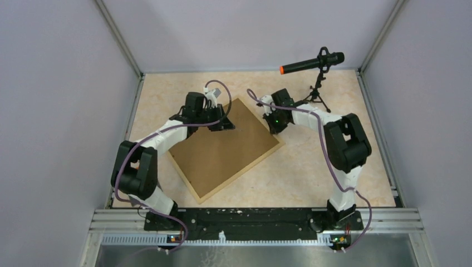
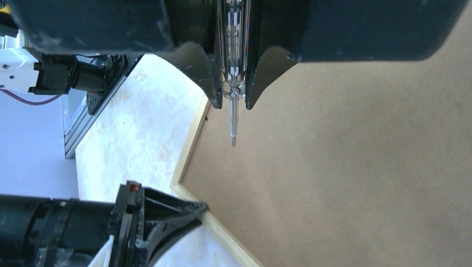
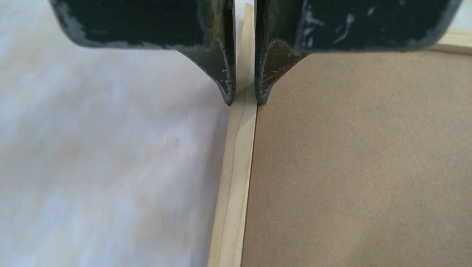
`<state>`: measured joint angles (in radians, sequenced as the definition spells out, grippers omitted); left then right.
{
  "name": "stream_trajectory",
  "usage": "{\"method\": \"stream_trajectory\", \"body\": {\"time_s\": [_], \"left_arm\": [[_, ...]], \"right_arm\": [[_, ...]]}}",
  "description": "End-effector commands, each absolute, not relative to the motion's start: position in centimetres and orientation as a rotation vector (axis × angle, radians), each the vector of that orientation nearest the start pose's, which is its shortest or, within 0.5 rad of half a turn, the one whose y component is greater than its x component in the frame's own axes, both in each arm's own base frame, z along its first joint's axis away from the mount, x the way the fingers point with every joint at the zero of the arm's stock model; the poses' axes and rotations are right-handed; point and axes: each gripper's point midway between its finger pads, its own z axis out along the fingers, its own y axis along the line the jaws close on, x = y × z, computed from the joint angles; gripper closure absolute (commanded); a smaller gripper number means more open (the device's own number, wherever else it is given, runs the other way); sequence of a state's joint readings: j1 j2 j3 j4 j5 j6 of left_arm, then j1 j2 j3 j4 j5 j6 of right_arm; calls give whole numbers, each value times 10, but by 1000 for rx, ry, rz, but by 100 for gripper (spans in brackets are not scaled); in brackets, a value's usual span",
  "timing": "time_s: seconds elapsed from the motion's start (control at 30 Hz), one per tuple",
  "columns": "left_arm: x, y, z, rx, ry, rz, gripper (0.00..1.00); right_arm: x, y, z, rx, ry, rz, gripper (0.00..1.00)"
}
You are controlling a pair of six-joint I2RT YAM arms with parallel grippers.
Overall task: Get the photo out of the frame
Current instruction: Adjust the photo frame at the center of the board.
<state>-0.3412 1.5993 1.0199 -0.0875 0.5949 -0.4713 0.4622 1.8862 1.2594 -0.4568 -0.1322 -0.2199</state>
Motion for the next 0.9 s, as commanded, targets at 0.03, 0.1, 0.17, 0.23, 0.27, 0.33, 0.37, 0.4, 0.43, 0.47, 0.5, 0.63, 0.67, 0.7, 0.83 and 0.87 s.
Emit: {"method": "stream_trajectory", "body": {"time_s": [0.03,0.1,0.17,0.23,0.27,0.33,0.37,0.4,0.43,0.47,0.5,0.63,0.67,0.7,0.83,0.87], "left_arm": [[346,-224,157,189,2252,-1114,100],[348,-216,159,175,2246,-1108,100],[349,-209,160,167,2240,-1098,100],[351,-203,161,152,2236,-1090,100],[351,-201,161,145,2235,-1087,100],[352,-196,161,132,2232,-1081,100],[353,-195,160,131,2230,-1079,100],[352,-195,160,134,2227,-1083,100],[352,-195,159,136,2227,-1091,100],[352,-196,159,138,2224,-1099,100],[353,-196,158,135,2225,-1104,100],[362,-193,158,112,2206,-1112,100],[365,-192,159,104,2201,-1109,100],[368,-191,158,95,2200,-1105,100],[372,-187,156,72,2201,-1101,100],[373,-186,156,68,2202,-1098,100]], "right_arm": [[431,241,26,-1396,2124,240,100],[451,255,30,-1481,2011,243,99],[478,271,49,-1489,1906,226,90],[502,285,69,-1456,1863,218,78],[512,292,81,-1429,1858,223,68],[523,300,105,-1367,1867,246,50],[524,303,116,-1324,1883,270,44],[522,304,129,-1289,1899,299,36],[517,304,140,-1241,1926,333,32],[509,304,149,-1175,1967,367,29],[501,301,156,-1102,2011,398,28],[453,272,159,-673,2270,465,25],[440,263,154,-561,2332,466,22],[429,255,147,-428,2388,456,19],[372,239,112,-213,2586,489,14],[365,239,109,-171,2609,501,14]]}}
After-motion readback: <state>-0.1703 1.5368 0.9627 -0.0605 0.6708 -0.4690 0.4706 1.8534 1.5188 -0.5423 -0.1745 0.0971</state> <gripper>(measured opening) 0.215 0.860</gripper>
